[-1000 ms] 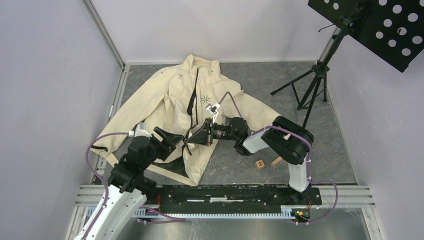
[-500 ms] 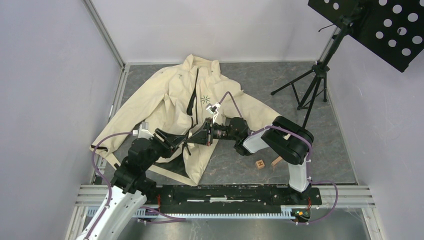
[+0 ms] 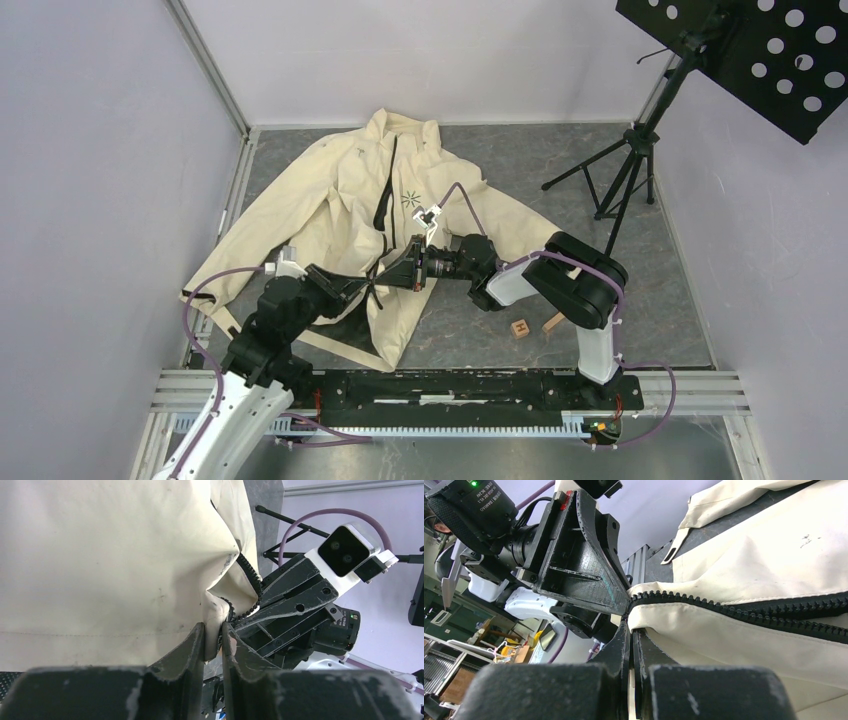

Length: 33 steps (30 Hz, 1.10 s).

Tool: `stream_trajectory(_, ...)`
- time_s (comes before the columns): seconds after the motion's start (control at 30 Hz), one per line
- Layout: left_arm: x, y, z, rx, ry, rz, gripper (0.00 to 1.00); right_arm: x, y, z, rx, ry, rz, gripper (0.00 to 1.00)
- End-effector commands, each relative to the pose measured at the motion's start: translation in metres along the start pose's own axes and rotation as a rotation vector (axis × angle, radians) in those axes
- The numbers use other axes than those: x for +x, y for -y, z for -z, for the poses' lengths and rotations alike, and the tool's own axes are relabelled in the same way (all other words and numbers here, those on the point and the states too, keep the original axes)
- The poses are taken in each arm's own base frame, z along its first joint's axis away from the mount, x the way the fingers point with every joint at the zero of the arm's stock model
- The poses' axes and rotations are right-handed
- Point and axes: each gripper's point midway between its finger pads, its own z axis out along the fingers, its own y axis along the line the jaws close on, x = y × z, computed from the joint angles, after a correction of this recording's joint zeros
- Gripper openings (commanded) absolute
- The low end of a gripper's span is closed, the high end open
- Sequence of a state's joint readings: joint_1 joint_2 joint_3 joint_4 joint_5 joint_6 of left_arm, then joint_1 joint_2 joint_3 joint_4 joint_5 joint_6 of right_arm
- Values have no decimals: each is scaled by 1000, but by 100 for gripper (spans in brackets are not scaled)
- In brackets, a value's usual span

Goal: Zip up the jacket

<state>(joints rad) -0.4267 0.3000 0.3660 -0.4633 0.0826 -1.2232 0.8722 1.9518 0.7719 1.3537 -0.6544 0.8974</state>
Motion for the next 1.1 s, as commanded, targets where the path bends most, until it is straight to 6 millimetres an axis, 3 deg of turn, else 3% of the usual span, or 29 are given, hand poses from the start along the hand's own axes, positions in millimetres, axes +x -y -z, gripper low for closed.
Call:
stream_trajectory(0.0,1,2,1,-4,-11,-6,22,-18,-17,-3,-64,51,42,0)
stream_trajectory(0.1,3,-1,1,-4,-21,-17,11,-19,-19,-3,-78,60,29,0)
stream_trajectory(0.2,7,2,1,31,-39,-32,9,-20,-21,-4,-90,71,5,0)
stream_trajectory(0.27,10,3,2,46,-51,-38,11,-20,-20,-4,-96,78,-9,0)
stream_trajectory(0.43,10,8,9,89,-45,-36,28,-18,-20,-5,-109,83,-31,0)
stream_trajectory(0.63,8,2,14,62,-27,-36,30,-18,-19,-4,-108,82,-32,0)
stream_trajectory(0.9,6,4,15,60,-21,-44,17,-18,-19,-5,-105,80,-31,0)
stream_trajectory(1.07,9,-3,16,27,-38,-75,2,-19,-18,-6,-105,82,-41,0)
